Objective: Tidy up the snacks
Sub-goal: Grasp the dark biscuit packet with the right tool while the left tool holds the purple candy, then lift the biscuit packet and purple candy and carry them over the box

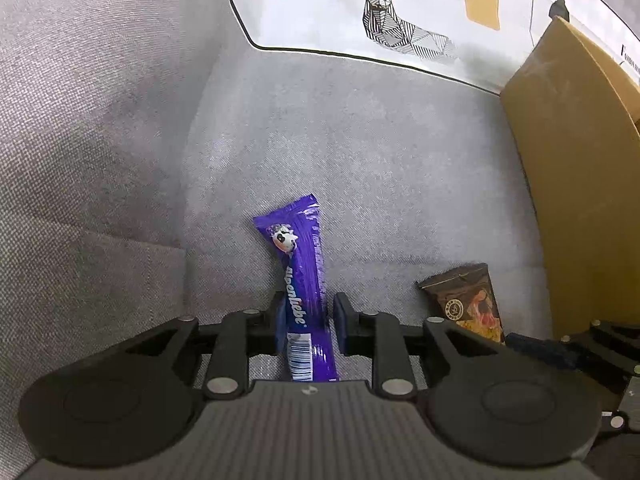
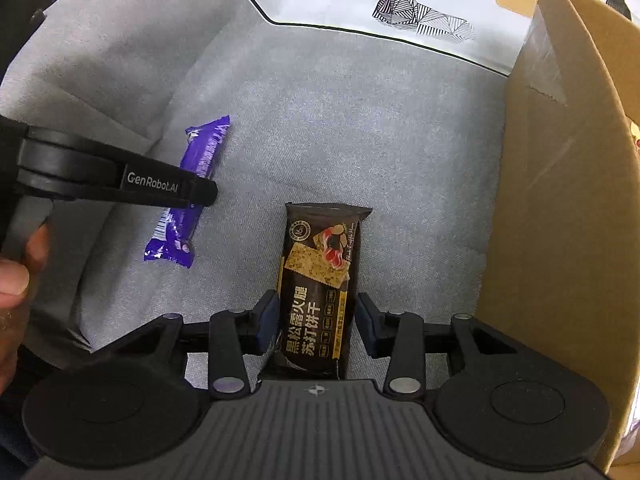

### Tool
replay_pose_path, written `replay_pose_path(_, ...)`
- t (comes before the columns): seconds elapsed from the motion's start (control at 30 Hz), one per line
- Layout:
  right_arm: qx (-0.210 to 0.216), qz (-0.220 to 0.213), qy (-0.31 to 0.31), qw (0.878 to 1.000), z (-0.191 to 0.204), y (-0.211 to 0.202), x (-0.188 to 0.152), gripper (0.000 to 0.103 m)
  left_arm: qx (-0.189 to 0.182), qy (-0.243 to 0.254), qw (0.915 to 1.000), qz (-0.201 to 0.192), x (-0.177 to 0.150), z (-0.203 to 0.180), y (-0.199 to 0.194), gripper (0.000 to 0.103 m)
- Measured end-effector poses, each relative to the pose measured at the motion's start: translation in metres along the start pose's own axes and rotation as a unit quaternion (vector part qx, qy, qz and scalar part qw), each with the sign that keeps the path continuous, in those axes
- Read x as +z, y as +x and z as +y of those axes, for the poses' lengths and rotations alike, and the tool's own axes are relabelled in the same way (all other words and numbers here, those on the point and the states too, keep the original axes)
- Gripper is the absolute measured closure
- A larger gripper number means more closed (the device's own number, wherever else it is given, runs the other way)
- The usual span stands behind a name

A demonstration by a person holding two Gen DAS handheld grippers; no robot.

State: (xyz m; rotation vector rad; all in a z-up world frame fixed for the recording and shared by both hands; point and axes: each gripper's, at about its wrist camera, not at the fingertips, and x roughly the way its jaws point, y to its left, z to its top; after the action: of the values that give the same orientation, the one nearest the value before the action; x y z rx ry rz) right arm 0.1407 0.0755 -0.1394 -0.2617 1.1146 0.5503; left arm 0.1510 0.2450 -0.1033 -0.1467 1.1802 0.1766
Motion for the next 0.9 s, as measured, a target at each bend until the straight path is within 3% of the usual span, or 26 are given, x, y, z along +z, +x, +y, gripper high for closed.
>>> replay_pose_path(0.63,-0.017,0.009,-0.02,1.0,0.009,0.007,0.001,0.055,0.007,0.014,0.9999,0.007,0.001,-0.012,0.009,0.069)
replay_pose_path(0.83,-0.019,0.002,-0.028,0.999,0.01,0.006,0.001,0.061,0.006,0.016,0.9998,0.006,0.001,-0.012,0.009,0.069)
replay_pose_path(0.87,-0.02,0.0,-0.027,0.999,0.011,0.006,0.001,0.061,0.005,0.016,0.9998,0.005,0.001,-0.012,0.009,0.073)
replay_pose_path(0.9,-0.02,-0.006,-0.026,0.999,0.01,0.004,0.002,0.061,0.004,0.017,0.9998,0.003,0.0,-0.012,0.008,0.082)
